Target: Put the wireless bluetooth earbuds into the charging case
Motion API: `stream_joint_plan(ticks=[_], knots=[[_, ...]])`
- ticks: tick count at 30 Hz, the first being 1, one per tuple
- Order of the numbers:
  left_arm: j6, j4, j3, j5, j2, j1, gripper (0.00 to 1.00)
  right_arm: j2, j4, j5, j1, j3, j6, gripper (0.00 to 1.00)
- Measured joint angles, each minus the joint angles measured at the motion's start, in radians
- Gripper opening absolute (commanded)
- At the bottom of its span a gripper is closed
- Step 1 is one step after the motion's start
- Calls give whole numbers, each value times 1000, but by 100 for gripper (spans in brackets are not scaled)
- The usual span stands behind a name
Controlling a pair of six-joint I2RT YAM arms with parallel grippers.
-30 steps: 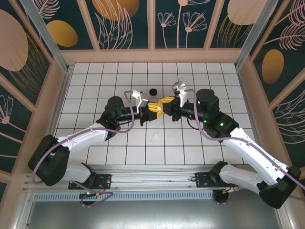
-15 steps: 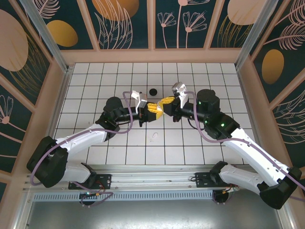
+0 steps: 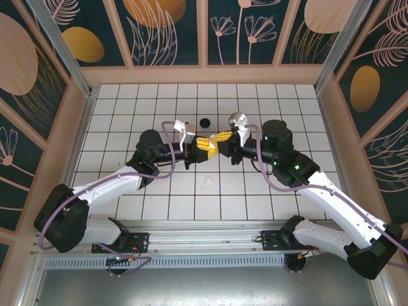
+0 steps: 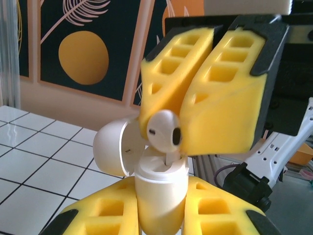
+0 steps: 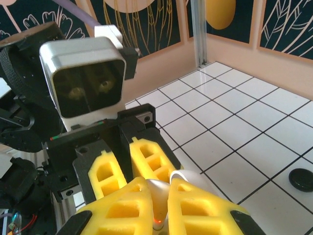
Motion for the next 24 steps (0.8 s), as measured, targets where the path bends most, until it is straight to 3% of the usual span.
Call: stream_joint_plan(ticks=[6,16,24], knots=[[-27,23,0,8,0,0,0,0,5,-31,0,-2,4,15],[-41,19,0,-23,0,3,0,7,22,-56,1,-4,53,48],[-37,12,0,-38,0,3,0,12,18,-28,0,29,111,51]])
